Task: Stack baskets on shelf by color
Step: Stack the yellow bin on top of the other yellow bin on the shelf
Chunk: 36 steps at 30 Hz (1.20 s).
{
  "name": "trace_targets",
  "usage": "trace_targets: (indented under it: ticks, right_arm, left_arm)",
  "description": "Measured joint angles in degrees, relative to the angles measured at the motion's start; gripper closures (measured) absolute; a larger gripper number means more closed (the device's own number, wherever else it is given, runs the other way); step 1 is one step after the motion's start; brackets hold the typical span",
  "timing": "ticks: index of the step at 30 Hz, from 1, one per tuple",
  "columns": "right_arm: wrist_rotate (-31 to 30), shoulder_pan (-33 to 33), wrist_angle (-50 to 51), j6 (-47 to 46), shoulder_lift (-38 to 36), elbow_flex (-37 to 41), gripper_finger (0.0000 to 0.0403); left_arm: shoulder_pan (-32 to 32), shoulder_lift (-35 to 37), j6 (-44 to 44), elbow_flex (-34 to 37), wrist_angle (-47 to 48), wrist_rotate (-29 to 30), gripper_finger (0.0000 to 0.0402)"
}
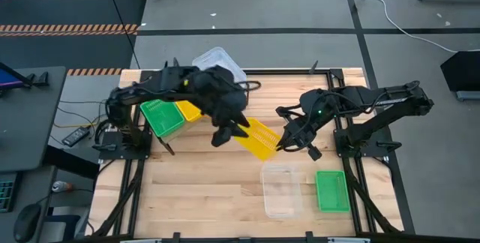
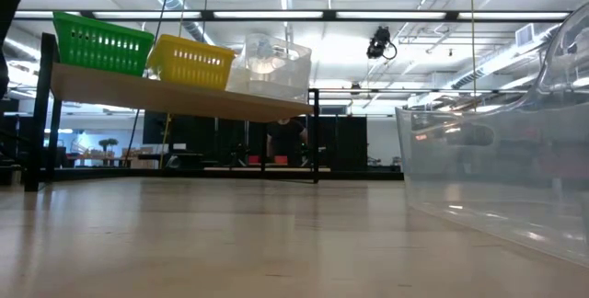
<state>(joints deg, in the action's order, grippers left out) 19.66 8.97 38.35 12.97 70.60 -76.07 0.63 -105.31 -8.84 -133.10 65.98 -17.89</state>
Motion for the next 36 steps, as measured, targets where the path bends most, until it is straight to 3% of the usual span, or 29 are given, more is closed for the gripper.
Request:
trace_targets:
  ticks: [14, 26, 29, 34, 36]
  right_arm:
    - [1.6, 2.3, -4.8, -2.9, 3.4, 0.0, 0.0386]
    - [1.3, 2.3, -11.5, -2.7, 3.4, 0.0, 0.0384]
    - [-0.5, 2.1, -11.0, -2.8, 3.4, 0.0, 0.0375]
    - [-2.7, 1.8, -10.5, -2.9, 3.4, 0.0, 0.0352]
    - [-2.7, 1.5, -10.4, -3.8, 3.4, 0.0, 0.0344]
  left_arm:
    - [-0.4, -1.8, 1.9, 0.0, 3.8, -10.2, 0.0221]
    - [3.8, -6.2, 4.0, 0.0, 6.5, -14.0, 0.0234]
    - [4.1, -6.1, 7.5, 0.0, 6.2, -12.8, 0.0265]
    - [3.4, -5.6, 8.2, 0.0, 7.6, -13.0, 0.0368]
    - [3.1, -5.7, 8.4, 0.0, 8.4, -12.6, 0.0387]
